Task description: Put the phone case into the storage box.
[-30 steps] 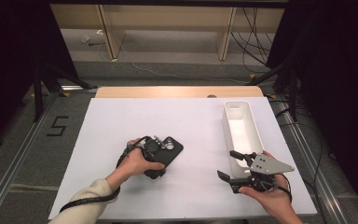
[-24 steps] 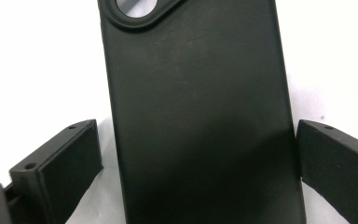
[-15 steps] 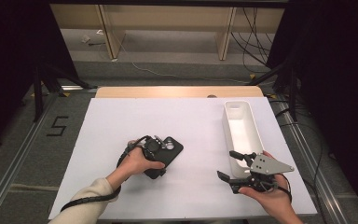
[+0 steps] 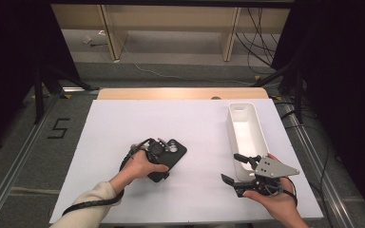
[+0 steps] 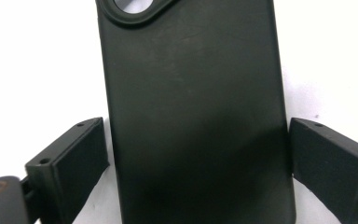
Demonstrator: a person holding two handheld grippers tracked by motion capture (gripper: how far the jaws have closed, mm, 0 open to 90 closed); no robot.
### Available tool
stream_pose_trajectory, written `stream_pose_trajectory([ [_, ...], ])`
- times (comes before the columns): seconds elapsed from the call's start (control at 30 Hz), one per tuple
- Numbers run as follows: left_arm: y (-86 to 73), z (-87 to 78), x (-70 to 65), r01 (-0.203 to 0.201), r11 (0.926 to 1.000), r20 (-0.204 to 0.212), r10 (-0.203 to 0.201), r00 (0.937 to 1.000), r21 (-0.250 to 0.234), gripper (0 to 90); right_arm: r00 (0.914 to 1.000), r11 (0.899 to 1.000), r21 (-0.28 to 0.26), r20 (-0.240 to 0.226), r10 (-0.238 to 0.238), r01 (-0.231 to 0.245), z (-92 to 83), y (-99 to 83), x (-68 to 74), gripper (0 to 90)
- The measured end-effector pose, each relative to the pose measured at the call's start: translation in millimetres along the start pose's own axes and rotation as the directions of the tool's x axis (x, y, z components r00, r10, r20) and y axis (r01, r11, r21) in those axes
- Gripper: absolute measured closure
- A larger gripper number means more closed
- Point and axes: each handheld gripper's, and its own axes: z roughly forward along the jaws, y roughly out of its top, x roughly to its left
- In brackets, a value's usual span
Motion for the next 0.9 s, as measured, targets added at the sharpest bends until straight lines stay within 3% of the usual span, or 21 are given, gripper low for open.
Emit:
stream_pose_trajectory([
  [0.9, -4.6, -2.7, -2.4, 0.030, 0.9992, -0.005, -0.030, 0.9995, -0.026, 12.5, 1.0000, 1.000, 0.001, 0.000, -0.001, 0.001, -0.1, 0.1, 0.2, 21.3],
])
